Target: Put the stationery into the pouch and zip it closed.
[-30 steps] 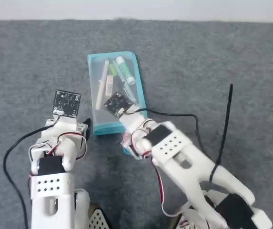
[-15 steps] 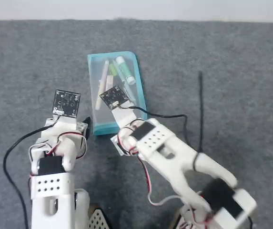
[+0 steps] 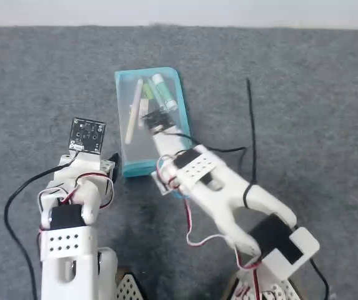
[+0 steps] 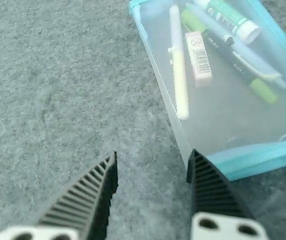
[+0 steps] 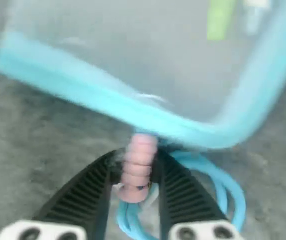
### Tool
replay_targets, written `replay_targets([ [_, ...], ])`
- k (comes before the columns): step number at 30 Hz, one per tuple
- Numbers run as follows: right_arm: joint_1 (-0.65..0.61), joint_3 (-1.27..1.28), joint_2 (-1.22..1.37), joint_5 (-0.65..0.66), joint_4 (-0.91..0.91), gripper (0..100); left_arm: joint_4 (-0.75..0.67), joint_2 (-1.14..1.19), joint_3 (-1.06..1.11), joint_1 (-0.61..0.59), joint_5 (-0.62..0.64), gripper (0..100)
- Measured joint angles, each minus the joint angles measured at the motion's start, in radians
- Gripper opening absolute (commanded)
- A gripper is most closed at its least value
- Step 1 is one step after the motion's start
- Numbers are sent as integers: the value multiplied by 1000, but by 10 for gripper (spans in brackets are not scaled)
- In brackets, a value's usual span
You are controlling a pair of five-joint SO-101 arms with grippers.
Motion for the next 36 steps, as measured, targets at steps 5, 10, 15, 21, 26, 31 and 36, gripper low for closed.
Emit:
replay_targets([
  [5,118,2,-141,57,100,6,0,0,0,0,0,224],
  [10,161,2,-446,144,207,6,0,0,0,0,0,268],
  [15,164,2,-652,199,269,6,2,0,0,37,0,272],
  [21,164,-51,-677,213,345,6,55,0,-6,117,0,273],
  [26,164,-130,-723,252,454,6,18,0,-6,81,25,273],
  [31,164,-133,-738,272,477,6,12,0,-6,81,29,273],
  [36,166,-106,-738,288,477,6,12,0,-6,77,29,273],
])
